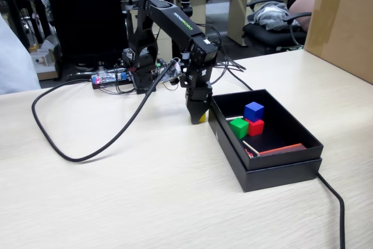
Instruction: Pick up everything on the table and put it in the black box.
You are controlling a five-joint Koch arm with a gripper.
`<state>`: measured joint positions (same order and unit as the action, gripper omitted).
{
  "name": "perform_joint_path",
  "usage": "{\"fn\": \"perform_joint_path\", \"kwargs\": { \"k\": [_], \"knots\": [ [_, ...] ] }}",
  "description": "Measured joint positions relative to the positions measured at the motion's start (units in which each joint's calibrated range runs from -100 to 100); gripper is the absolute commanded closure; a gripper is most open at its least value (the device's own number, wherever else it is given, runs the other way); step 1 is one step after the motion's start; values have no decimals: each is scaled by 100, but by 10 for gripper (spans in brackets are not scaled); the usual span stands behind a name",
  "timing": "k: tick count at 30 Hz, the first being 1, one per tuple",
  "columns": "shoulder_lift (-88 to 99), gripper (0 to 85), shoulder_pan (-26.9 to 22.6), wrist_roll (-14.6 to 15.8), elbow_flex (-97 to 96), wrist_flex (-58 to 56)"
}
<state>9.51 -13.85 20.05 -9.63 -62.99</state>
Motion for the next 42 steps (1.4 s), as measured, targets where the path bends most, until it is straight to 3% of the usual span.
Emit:
{"fn": "perform_joint_path", "kwargs": {
  "k": [5, 10, 16, 21, 26, 39, 41, 42],
  "knots": [
    [531, 692, 244, -278, -128, 201],
    [2304, 692, 864, -952, 55, 155],
    [2421, 692, 772, -1211, 1817, 124],
    [1178, 690, 430, -1211, 3277, 101],
    [-427, 689, 112, -1162, 3569, 93],
    [-1761, 682, -93, -996, 3962, 15],
    [-1761, 602, -93, -991, 3962, 0],
    [-1761, 485, -93, -991, 3971, 0]
  ]
}}
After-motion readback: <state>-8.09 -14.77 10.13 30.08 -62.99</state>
